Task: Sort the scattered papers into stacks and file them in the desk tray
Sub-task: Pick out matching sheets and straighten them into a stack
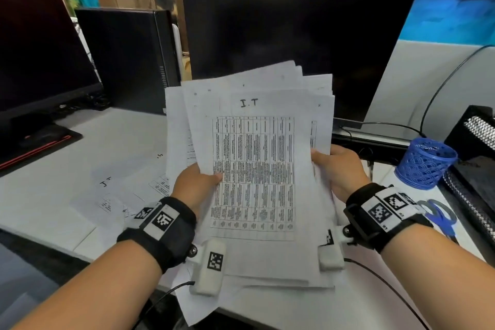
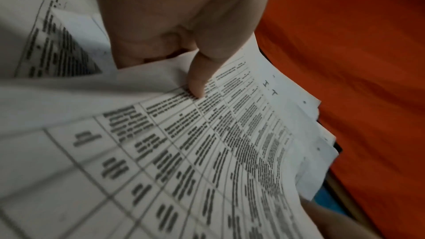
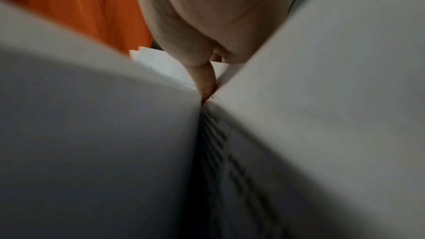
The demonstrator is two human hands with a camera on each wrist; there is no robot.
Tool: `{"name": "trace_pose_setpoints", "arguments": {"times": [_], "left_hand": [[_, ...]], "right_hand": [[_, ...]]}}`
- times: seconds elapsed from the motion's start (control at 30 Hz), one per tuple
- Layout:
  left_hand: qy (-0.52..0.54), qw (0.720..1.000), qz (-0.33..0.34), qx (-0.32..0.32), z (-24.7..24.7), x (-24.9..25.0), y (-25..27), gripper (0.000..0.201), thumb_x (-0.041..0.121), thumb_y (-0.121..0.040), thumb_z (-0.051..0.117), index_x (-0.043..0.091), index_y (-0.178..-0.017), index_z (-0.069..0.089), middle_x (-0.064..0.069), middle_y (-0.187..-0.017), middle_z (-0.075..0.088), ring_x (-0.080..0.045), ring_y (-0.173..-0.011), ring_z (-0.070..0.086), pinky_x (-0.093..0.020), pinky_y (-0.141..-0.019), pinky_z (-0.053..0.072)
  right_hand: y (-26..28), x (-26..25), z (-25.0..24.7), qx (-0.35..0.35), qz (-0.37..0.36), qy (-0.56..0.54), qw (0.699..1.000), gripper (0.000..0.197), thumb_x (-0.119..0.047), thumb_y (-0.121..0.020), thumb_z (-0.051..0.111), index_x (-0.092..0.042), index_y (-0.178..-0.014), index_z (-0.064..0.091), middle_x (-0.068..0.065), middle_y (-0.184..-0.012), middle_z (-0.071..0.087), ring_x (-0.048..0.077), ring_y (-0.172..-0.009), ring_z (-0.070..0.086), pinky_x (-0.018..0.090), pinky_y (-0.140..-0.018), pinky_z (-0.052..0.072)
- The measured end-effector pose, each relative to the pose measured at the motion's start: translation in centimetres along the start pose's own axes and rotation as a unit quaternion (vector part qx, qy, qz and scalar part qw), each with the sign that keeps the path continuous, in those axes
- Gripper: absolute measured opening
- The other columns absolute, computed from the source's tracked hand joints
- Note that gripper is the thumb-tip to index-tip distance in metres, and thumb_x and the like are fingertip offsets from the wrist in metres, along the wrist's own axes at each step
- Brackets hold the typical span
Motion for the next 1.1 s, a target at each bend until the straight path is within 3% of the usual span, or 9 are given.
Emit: {"name": "trace_pose_setpoints", "arguments": {"times": [0.07,0.17,0.23,0.37,0.5,0.67,0.77,0.93,1.1], "left_hand": [[-0.006,0.999,0.031,0.032,-0.4,0.1,0.5,0.016,0.007,-0.092,0.059,0.013,-0.108,0.061,0.005,-0.088,0.064,-0.005,-0.075,0.058,-0.009,-0.049,0.046],[-0.017,0.995,0.073,0.069,-2.1,0.6,0.4,0.017,0.003,-0.092,0.057,0.015,-0.103,0.062,0.009,-0.082,0.063,0.003,-0.066,0.056,-0.003,-0.04,0.039],[-0.035,0.991,0.103,0.084,-3.5,1.3,0.2,0.023,0.002,-0.091,0.058,0.019,-0.108,0.059,0.007,-0.09,0.065,-0.001,-0.075,0.061,-0.005,-0.047,0.043],[-0.047,0.983,0.151,0.093,-5.5,2.8,-0.8,0.053,0.004,-0.088,0.063,0.028,-0.13,0.041,0.01,-0.097,0.064,-0.006,-0.086,0.064,-0.014,-0.064,0.046],[-0.106,0.976,0.175,0.08,-5.6,5.4,-1.1,0.033,0.02,-0.091,0.061,0.02,-0.124,0.058,0.004,-0.108,0.065,-0.014,-0.097,0.061,-0.023,-0.08,0.044],[-0.151,0.963,0.217,0.053,-4.9,8.3,-1.1,0.025,0.029,-0.093,0.058,0.022,-0.116,0.06,0.005,-0.106,0.062,-0.011,-0.091,0.058,-0.025,-0.077,0.041],[-0.129,0.972,0.195,-0.01,-4.9,8.8,-1.6,0.021,0.026,-0.092,0.06,0.021,-0.112,0.061,0.004,-0.111,0.066,-0.016,-0.1,0.061,-0.034,-0.089,0.046],[-0.181,0.961,0.169,-0.119,-4.6,7.0,-2.5,0.043,0.027,-0.087,0.067,0.03,-0.128,0.055,0.009,-0.123,0.064,-0.015,-0.114,0.06,-0.045,-0.105,0.04],[-0.136,0.975,0.159,-0.079,-3.6,5.3,-2.8,0.044,0.007,-0.088,0.062,0.023,-0.128,0.055,0.003,-0.121,0.064,-0.018,-0.112,0.059,-0.043,-0.102,0.043]], "right_hand": [[0.1,-0.3,-0.4,0.003,-0.006,0.012,1.0,0.015,-0.01,-0.089,0.064,-0.011,-0.104,0.069,-0.003,-0.08,0.076,0.011,-0.071,0.073,0.022,-0.057,0.057],[-0.2,-1.3,-1.8,0.017,-0.021,0.063,0.998,0.01,-0.012,-0.092,0.06,-0.015,-0.097,0.069,-0.004,-0.079,0.076,0.011,-0.065,0.072,0.022,-0.056,0.055],[-0.4,-2.3,-2.9,0.019,-0.039,0.133,0.99,0.013,-0.018,-0.093,0.06,-0.015,-0.102,0.068,0.001,-0.094,0.074,0.011,-0.073,0.068,0.021,-0.063,0.053],[-0.7,-5.0,-4.3,-0.023,-0.067,0.251,0.965,0.012,-0.022,-0.096,0.055,-0.014,-0.097,0.064,-0.009,-0.079,0.063,0.003,-0.069,0.057,0.012,-0.048,0.042],[-1.2,-7.7,-4.0,-0.032,-0.115,0.386,0.915,0.018,-0.032,-0.093,0.059,-0.021,-0.079,0.061,-0.005,-0.08,0.064,0.017,-0.081,0.061,0.022,-0.054,0.039],[-0.8,-10.0,-2.5,-0.093,-0.14,0.44,0.882,0.021,-0.031,-0.091,0.062,-0.018,-0.075,0.061,-0.004,-0.074,0.06,0.008,-0.066,0.053,0.021,-0.054,0.038],[-0.9,-10.5,-1.9,-0.098,-0.166,0.5,0.844,0.03,-0.033,-0.091,0.061,-0.022,-0.065,0.051,-0.004,-0.069,0.053,0.011,-0.066,0.05,0.024,-0.057,0.035],[-0.8,-10.4,-1.5,-0.151,-0.176,0.497,0.836,0.021,-0.026,-0.092,0.057,-0.035,-0.073,0.06,-0.015,-0.084,0.063,0.011,-0.084,0.059,0.024,-0.071,0.039],[-1.8,-9.1,-1.3,-0.14,-0.167,0.412,0.885,0.008,-0.031,-0.087,0.065,-0.036,-0.093,0.067,-0.017,-0.098,0.069,0.003,-0.094,0.062,0.025,-0.088,0.045]]}}
Point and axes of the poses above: each hand's wrist, its own y-axis away from the middle knuckle, its own z-axis out of the palm, x = y × z, the point moved 1 cm from there along -y, towards the middle knuckle
